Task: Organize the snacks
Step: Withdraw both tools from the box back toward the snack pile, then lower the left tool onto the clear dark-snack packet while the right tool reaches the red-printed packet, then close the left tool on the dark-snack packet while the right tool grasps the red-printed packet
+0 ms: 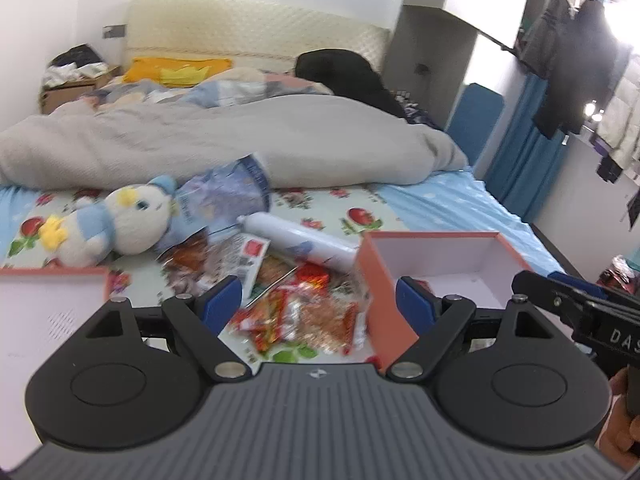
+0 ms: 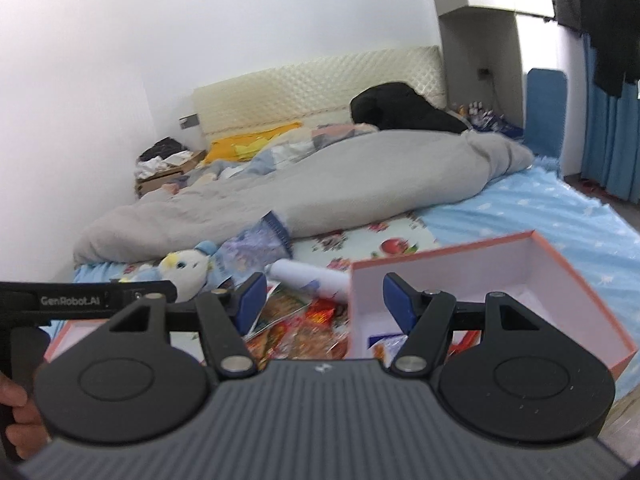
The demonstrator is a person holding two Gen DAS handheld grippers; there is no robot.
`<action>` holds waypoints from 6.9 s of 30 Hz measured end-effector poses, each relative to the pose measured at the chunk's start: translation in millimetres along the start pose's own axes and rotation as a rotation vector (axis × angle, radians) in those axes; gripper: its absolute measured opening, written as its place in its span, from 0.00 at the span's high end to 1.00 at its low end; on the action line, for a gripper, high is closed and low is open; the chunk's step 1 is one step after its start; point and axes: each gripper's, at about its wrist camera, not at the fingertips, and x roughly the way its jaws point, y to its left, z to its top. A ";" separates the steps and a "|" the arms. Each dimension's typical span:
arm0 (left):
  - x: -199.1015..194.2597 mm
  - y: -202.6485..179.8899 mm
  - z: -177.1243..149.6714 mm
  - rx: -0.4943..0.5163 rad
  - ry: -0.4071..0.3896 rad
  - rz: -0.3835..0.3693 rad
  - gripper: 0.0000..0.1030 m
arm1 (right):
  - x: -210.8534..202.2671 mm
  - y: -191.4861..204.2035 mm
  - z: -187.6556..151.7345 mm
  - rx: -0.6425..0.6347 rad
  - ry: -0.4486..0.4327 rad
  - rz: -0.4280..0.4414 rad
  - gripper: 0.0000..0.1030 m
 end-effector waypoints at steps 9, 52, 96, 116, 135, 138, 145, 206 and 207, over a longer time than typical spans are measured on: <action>-17.7 19.8 -33.7 -0.054 0.011 0.041 0.16 | 2.0 23.6 -32.0 -0.041 0.064 0.045 0.35; 135.9 133.9 -53.0 -0.196 0.140 0.027 0.15 | 135.8 69.5 -99.5 -0.171 0.303 0.097 0.35; 366.3 185.3 1.5 0.362 0.201 0.064 0.06 | 319.1 90.9 -112.7 -0.301 0.407 0.100 0.14; 349.1 182.7 -5.0 0.319 0.233 0.079 0.45 | 298.0 100.0 -103.3 -0.248 0.424 0.149 0.90; 234.5 178.9 -70.4 0.144 0.240 0.138 0.45 | 213.2 84.7 -119.7 -0.196 0.452 0.173 0.94; 211.6 174.1 -83.7 0.090 0.232 0.140 0.45 | 198.0 81.1 -126.1 -0.185 0.459 0.170 0.94; 165.9 163.0 -119.9 -0.019 0.240 0.148 0.45 | 169.5 70.7 -139.4 -0.171 0.482 0.146 0.93; 91.3 186.7 -145.9 -0.217 0.179 0.213 0.45 | 162.3 127.8 -174.1 -0.379 0.409 0.165 0.71; 90.9 186.1 -145.5 -0.216 0.178 0.213 0.45 | 161.6 124.8 -170.7 -0.355 0.412 0.169 0.72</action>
